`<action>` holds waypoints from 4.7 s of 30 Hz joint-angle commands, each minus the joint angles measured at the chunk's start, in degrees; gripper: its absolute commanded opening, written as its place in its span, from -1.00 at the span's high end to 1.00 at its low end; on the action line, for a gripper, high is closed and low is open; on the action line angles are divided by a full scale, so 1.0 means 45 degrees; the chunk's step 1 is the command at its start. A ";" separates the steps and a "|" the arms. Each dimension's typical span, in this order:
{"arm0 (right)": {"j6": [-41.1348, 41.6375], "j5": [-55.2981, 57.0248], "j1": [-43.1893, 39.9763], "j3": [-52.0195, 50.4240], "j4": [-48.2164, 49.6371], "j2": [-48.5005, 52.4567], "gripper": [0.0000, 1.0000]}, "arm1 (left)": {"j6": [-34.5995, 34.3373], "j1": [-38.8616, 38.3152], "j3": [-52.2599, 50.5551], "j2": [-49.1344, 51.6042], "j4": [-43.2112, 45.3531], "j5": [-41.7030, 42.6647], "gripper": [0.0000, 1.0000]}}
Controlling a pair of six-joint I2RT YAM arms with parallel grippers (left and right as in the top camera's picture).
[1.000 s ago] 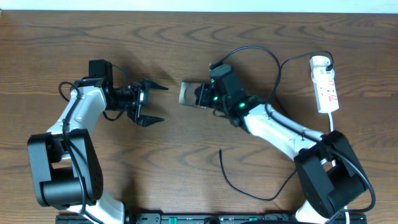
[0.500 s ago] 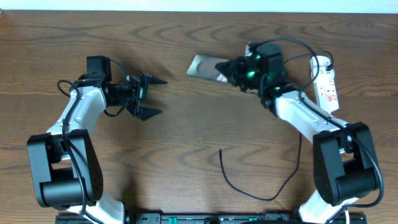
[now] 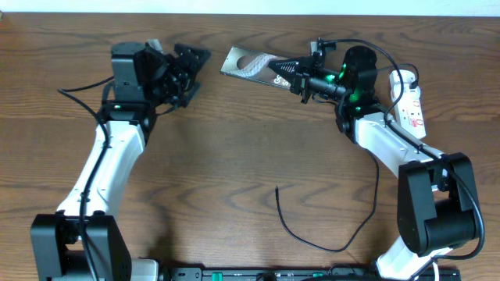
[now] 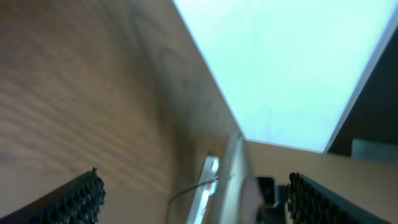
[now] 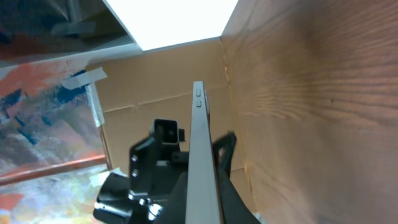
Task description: Plug charger to phone and switch on socket
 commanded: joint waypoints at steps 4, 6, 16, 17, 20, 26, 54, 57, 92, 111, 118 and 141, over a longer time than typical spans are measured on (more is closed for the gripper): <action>0.0777 -0.0121 0.0427 0.0097 0.0219 -0.0141 0.98 | -0.1423 -0.0301 0.0024 -0.0136 0.1005 -0.1326 -0.84; 0.1054 0.0044 0.0578 0.0092 0.0568 -0.0141 0.98 | -0.1423 -0.0301 0.0024 -0.0131 0.1005 -0.1146 -0.83; 0.2118 0.1248 0.1321 0.0092 0.2069 -0.0141 0.98 | -0.2307 -0.0306 0.0019 -0.0131 0.2798 0.0107 -0.83; 0.2123 0.1292 0.1370 0.0092 0.2069 -0.0141 0.98 | -0.2448 -0.0311 0.0019 -0.0131 0.2837 0.0165 -0.83; 0.2181 0.1554 0.1511 0.0092 0.2074 -0.0141 0.98 | -0.2521 -0.0350 0.0019 -0.0131 0.2909 0.0340 -0.83; 0.2565 0.2448 0.1889 0.0097 0.2467 -0.0141 0.98 | -0.2531 -0.0529 0.0019 -0.0131 0.3167 0.0330 -0.83; 0.3575 0.5251 0.3492 0.0092 0.3322 -0.0141 0.98 | -0.2798 -0.0525 0.0019 -0.0126 0.3667 0.0136 0.26; 0.3570 0.5202 0.3492 0.0092 0.3322 -0.0141 0.98 | -0.2793 -0.0525 0.0019 -0.0126 0.3667 0.0141 0.45; 0.3541 0.4930 0.3473 0.0092 0.3405 -0.0141 -0.99 | -0.2467 0.0175 0.0019 -0.0126 0.3667 0.0432 0.86; -0.2890 0.1506 0.2176 0.0719 -0.0039 -0.0141 -0.98 | -0.0826 0.5513 0.0019 -0.0126 0.4104 0.8383 0.86; -0.7072 0.2404 0.2118 0.3696 -0.7927 -0.0146 -0.99 | -0.0107 0.5503 0.0019 -0.0117 0.4099 0.9685 0.86; -1.1905 1.1366 0.4415 0.7495 -2.3877 -0.0112 -0.99 | 0.0981 0.5503 0.0010 -0.0117 0.4090 1.0428 0.85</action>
